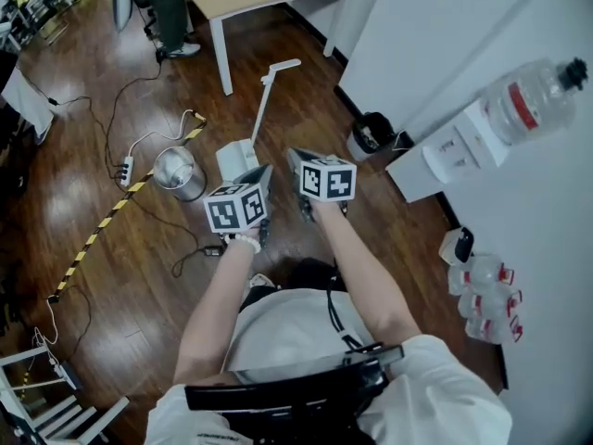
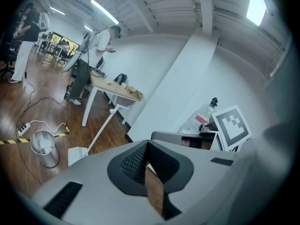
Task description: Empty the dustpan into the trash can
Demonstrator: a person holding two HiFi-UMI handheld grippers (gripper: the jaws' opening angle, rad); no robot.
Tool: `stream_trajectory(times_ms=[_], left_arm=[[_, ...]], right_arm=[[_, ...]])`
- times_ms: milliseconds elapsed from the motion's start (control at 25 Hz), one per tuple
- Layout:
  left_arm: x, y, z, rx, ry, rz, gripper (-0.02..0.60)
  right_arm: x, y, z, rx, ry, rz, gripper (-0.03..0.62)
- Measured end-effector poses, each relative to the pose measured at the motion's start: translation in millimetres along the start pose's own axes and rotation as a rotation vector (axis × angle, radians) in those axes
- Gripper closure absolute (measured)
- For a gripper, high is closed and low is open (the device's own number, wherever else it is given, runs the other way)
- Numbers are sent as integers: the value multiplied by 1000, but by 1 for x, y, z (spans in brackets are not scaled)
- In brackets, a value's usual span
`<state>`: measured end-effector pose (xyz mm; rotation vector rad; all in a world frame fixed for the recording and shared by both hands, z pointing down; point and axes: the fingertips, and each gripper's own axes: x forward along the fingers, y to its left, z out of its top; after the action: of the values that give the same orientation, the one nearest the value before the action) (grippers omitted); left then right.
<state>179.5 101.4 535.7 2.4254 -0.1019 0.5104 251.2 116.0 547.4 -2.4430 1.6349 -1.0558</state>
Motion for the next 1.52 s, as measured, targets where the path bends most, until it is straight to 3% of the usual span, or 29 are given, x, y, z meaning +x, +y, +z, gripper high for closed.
stream_trajectory(times_ms=[280,640,920,1080,1360,1520], left_arm=[[-46,-30,-42,-9,-40,52,588],[-97,-96,-152,-63,-27,133,589],[-157,-116,-214,-88,-37,188,588],[-177,-120,-223,-76,-30,171,589],[-210,-116,-201,-14,-37,97,588],[-230,-104,-198,-30,-57,62,588]], right_arm=[[-72,4,-36,-7,-38,52,592],[-202,-26,-132,9,-12,107,592],[-253,2,-196,2,36,158,592],[-270,26,-207,-3,28,153,592],[-268,75,-199,-4,-25,116,592],[-266,101,-208,-18,-31,98,592]])
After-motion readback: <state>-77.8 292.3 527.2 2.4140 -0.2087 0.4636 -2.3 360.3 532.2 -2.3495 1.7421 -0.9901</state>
